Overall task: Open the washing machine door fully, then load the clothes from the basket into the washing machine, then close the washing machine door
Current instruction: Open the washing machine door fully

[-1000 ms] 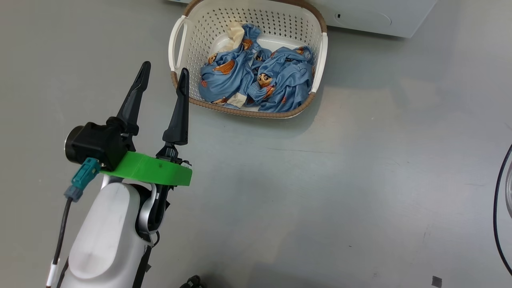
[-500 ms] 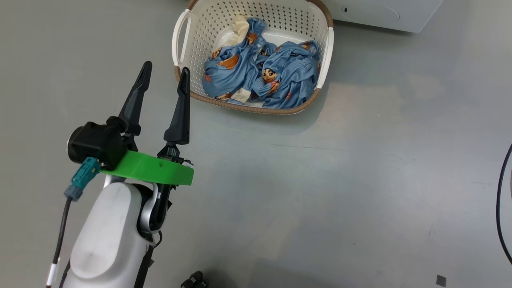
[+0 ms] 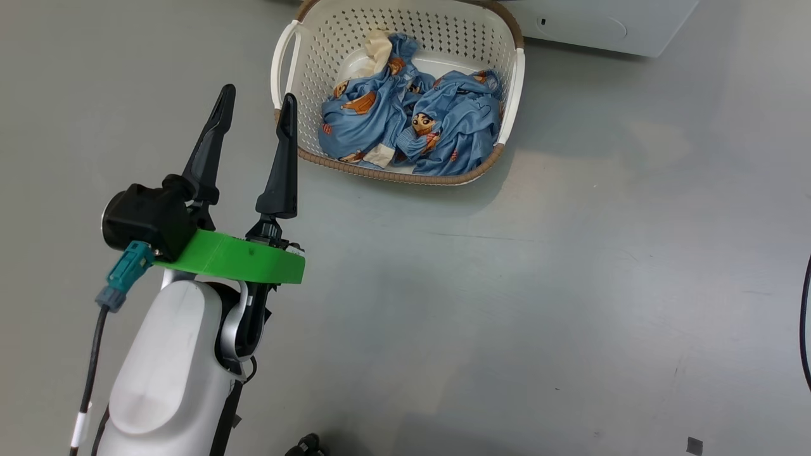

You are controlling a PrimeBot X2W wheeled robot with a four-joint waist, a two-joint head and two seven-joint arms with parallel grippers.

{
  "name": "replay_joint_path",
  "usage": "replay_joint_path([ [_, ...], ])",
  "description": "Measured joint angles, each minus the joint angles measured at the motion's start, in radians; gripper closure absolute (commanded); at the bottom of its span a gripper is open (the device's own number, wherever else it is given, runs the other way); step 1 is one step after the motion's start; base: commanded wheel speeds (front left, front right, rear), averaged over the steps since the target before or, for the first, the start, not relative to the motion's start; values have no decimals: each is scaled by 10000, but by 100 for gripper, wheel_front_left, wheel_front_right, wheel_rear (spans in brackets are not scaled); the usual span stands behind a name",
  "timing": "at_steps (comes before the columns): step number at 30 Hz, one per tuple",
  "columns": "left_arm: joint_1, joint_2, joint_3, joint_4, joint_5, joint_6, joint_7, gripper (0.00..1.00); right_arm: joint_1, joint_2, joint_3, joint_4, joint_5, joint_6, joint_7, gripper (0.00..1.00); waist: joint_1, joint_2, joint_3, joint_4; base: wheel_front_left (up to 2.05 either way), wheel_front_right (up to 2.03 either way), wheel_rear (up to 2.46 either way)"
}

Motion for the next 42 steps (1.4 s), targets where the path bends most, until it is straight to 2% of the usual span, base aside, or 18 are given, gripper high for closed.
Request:
replay_joint_path([
  [25, 17, -10, 92, -138, 119, 0, -2, 0, 1146, 40, 464, -424, 253, 4, 1894, 100, 0, 0, -550, -340, 0, 0, 0],
  [42, 162, 0, 86, -136, 217, 0, -2, 0, 2339, 247, 1016, -1158, 700, 211, 3499, 100, 0, 0, -1111, -452, 0, 0, 0],
])
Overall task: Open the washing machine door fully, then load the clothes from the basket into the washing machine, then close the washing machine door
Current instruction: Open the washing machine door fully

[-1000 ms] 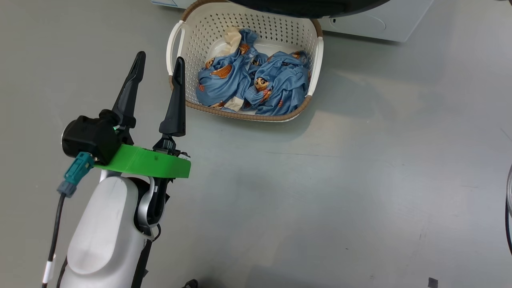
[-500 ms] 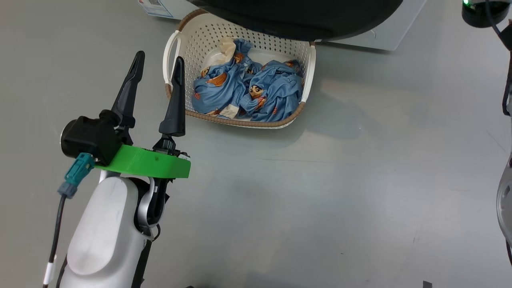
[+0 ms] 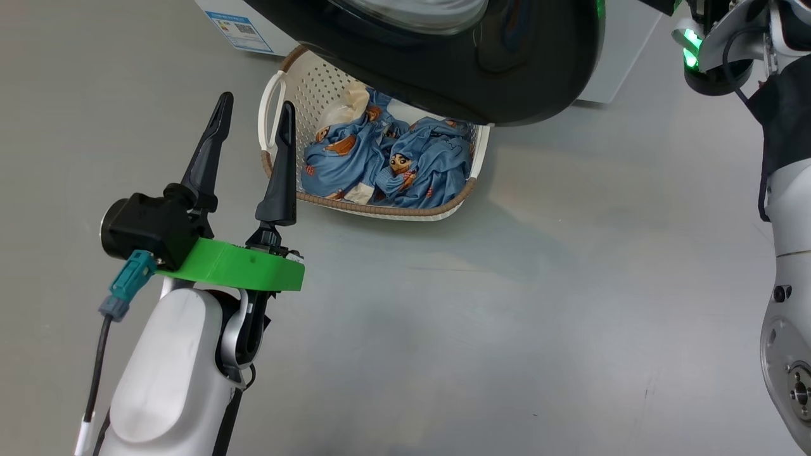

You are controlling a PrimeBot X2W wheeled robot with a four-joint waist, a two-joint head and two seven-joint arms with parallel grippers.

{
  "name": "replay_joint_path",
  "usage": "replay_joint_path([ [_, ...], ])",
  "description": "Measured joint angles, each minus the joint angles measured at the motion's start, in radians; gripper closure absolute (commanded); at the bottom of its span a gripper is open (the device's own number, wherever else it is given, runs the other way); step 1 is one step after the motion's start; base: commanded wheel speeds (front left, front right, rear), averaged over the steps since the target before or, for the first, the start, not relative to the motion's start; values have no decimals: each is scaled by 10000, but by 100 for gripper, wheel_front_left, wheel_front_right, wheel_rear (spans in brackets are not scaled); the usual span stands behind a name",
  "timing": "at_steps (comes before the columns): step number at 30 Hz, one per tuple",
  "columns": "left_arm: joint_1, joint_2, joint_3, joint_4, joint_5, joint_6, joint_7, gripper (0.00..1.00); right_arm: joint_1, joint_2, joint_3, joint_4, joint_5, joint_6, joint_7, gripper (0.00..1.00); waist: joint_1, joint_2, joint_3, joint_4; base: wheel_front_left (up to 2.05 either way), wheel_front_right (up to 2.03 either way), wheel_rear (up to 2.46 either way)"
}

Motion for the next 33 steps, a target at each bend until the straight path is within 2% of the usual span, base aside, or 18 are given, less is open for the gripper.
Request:
replay_joint_path([
  [15, 440, 40, -105, 75, 0, 0, 0, 0, 1420, 109, 627, -1127, 550, 73, 1406, 100, -1, 0, -634, 181, 0, 0, 0],
  [33, 868, 198, -105, 65, 0, 0, 0, 0, 2857, 278, 1429, -2731, 1327, 54, 1776, 100, -1, 0, -1057, 234, 0, 0, 0],
])
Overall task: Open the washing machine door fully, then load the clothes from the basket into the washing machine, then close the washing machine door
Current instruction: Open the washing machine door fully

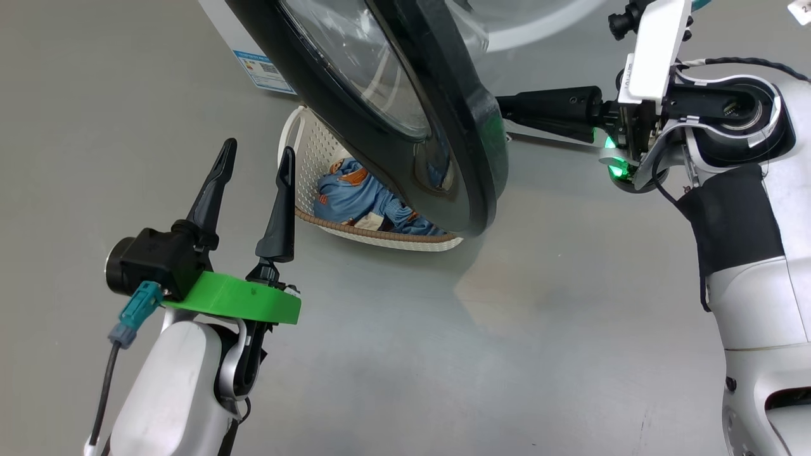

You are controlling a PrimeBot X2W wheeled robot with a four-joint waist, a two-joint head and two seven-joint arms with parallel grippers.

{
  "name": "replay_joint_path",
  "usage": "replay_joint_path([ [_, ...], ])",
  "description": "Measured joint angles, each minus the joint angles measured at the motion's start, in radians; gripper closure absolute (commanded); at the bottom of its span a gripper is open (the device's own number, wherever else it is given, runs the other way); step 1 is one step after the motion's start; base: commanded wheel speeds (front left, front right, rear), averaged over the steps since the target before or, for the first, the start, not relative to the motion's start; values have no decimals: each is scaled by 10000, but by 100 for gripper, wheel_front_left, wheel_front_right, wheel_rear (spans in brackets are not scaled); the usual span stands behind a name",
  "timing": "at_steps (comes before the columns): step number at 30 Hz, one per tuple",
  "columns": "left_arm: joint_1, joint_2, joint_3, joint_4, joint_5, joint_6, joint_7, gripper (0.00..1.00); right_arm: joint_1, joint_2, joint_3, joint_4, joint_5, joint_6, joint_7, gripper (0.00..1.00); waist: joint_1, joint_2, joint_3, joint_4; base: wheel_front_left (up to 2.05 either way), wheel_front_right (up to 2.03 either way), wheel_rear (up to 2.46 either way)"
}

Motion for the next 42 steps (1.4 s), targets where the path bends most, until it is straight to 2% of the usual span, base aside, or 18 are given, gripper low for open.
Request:
replay_joint_path([
  [19, 8, -6, -77, -73, -2, 0, 0, 0, 1171, -21, 1733, -1218, 1338, -102, -1143, 100, 0, 0, 129, 237, 0, 0, 0],
  [36, 7, -12, -75, -67, -25, 0, 0, 0, 1580, -52, 3030, -1659, 2044, -176, -2144, 100, 0, 0, 162, 357, 0, 0, 0],
  [42, 7, -13, -59, -56, -27, 0, 0, 0, 1592, -46, 3177, -1703, 2199, -178, -2443, 100, 0, 0, 145, 335, 0, 0, 0],
])
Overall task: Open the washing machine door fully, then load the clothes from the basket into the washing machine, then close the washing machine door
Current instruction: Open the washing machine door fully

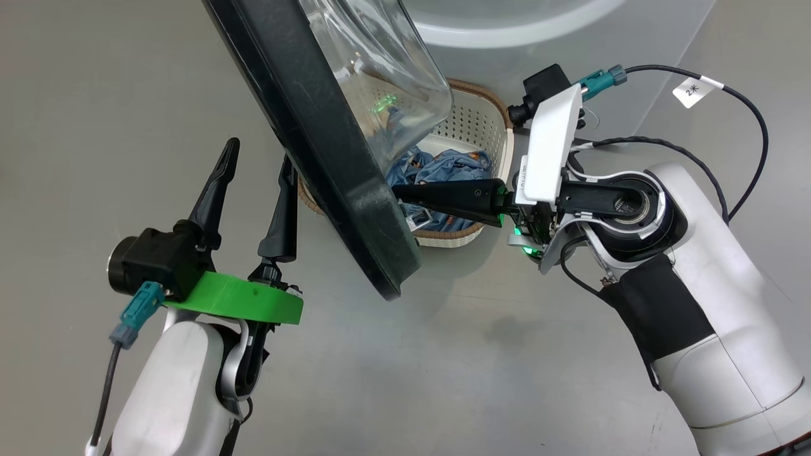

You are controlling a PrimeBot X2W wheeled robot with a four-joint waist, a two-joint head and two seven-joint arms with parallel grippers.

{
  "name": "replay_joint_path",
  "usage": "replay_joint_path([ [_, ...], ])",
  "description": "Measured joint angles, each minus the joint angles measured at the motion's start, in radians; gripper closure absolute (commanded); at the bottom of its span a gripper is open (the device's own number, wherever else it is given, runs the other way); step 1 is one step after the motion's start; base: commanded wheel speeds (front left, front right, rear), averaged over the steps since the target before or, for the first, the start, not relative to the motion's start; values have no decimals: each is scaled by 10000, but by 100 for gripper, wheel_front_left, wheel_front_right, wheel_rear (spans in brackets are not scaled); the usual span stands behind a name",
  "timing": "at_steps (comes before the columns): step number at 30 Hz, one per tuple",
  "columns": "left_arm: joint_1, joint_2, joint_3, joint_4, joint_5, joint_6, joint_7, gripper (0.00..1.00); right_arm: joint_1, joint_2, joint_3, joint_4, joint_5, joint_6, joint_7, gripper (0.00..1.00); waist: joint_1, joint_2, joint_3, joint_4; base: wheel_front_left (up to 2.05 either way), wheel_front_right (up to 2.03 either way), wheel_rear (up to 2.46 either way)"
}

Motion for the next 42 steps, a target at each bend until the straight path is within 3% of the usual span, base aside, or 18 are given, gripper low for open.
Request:
replay_joint_path([
  [37, 459, 280, 407, 500, 0, 0, 0, 0, 662, 54, -330, 109, 268, 2, -1103, 100, 0, 0, -970, -522, 0, 0, 0],
  [38, 483, 303, 422, 522, 0, 0, 0, 0, 715, 58, -376, 117, 274, 4, -1174, 97, 0, 0, -1028, -537, 0, 0, 0],
  [39, 524, 324, 447, 529, 2, 0, 0, 0, 781, 54, -408, 125, 284, 6, -1195, 79, 0, 0, -1090, -553, 0, 0, 0],
  [41, 646, 364, 523, 543, 10, 0, 0, 0, 886, 67, -466, 148, 293, 17, -1386, 29, 0, 0, -1215, -592, 0, 0, 0],
  [42, 715, 387, 581, 546, 12, 0, 0, 0, 928, 67, -483, 148, 291, 21, -1461, 8, 0, 0, -1280, -616, 0, 0, 0],
])
